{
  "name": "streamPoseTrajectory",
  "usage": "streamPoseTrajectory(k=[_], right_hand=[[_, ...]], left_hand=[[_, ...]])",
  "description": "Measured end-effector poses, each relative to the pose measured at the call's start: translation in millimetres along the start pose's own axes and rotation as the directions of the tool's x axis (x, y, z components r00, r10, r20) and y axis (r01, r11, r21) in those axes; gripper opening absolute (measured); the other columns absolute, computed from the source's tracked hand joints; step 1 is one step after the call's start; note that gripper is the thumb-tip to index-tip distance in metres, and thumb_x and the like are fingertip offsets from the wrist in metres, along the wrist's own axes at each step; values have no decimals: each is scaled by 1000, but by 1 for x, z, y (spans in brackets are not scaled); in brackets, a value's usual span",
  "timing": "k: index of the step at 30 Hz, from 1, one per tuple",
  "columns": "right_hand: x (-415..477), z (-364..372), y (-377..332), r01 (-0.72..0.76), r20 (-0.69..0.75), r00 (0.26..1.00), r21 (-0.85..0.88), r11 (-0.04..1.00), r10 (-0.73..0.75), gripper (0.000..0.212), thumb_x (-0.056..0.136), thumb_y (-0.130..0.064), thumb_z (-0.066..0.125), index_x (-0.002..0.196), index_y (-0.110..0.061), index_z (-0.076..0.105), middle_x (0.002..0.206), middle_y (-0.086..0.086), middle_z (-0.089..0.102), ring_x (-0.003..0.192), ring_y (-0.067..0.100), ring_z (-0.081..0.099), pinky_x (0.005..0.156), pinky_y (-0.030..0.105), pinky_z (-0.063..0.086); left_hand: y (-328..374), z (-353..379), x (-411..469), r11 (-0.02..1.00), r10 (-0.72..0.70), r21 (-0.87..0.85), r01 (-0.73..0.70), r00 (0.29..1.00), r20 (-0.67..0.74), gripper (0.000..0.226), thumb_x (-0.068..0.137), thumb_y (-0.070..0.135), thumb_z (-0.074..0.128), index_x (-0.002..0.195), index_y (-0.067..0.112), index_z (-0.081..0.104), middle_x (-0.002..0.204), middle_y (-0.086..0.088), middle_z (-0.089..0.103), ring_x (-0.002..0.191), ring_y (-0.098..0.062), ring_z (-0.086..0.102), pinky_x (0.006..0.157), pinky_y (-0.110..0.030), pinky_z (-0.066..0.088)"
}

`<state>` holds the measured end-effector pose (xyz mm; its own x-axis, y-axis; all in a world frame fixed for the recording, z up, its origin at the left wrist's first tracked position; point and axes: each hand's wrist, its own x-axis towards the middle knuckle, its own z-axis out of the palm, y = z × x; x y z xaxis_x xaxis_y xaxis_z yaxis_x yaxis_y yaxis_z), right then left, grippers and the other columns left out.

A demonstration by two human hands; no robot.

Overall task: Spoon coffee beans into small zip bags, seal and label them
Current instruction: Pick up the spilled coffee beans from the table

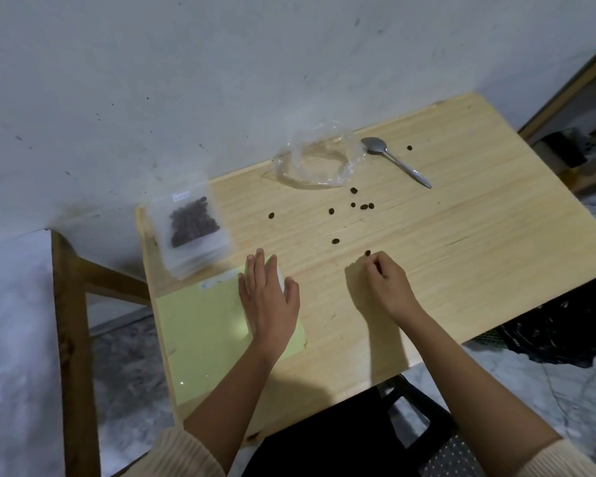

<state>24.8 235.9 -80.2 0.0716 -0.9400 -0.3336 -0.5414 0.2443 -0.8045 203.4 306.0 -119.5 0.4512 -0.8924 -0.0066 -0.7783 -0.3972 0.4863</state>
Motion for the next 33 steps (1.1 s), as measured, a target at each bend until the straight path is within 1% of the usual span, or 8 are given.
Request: streamPoseTrajectory(k=[6,8,11,15,20,24,29,33], right_hand=[[19,-21,-11,-241,84,960,728,642,266,33,84,9,26,69,-5,51,63,8,55,57,16,44,51,20,40],[28,-32,-13,-214,56,972,618,756,230,34,86,4,30,67,-7,56,59,2,51,56,13,42,53,19,37],[37,-43,-9,-17,54,998,116,993,11,15,86,-11,58,71,-13,61,66,-4,53,59,2,44,57,11,34],[50,-45,0,238,202,958,-153,959,-205,19,70,-10,79,79,-21,65,74,-15,53,69,-7,52,66,3,35],[65,-47,6,249,296,935,-155,956,-195,11,71,-10,78,78,-12,70,70,-8,48,62,-4,45,64,3,34],[71,-49,9,402,416,863,-224,888,-286,22,88,-22,61,70,-16,50,71,6,54,62,7,45,64,23,40],[81,-60,-5,41,255,964,124,991,-71,28,95,-13,46,67,-16,43,65,-4,46,63,8,42,61,19,35],[99,-65,-14,-216,251,964,529,820,92,29,91,4,35,69,-10,48,65,5,54,58,13,45,55,20,39]], left_hand=[[25,3,21,999,25,21,-26,999,48,46,91,21,48,136,11,45,155,-7,25,146,-22,9,118,-36,6],[32,7,28,999,28,20,-29,998,63,48,92,23,47,138,11,41,155,-7,23,146,-21,8,118,-36,7],[41,17,34,1000,2,18,-4,997,81,50,94,27,43,141,11,37,155,-9,22,145,-24,9,117,-37,11],[44,26,32,998,13,61,-13,1000,11,52,91,35,35,133,7,48,147,-16,38,139,-33,28,113,-46,25],[38,34,29,992,53,118,-49,998,-33,51,93,32,38,136,6,46,147,-17,38,140,-32,27,114,-46,25],[44,34,31,986,0,164,-1,1000,5,57,89,34,34,138,7,42,149,-16,34,141,-31,25,114,-44,19],[48,36,30,987,-22,157,22,1000,-2,59,89,33,30,140,6,40,151,-16,31,142,-30,22,116,-42,14],[63,42,32,994,-70,83,71,997,-15,59,90,30,30,139,-3,37,149,-24,29,141,-32,21,116,-39,12]])
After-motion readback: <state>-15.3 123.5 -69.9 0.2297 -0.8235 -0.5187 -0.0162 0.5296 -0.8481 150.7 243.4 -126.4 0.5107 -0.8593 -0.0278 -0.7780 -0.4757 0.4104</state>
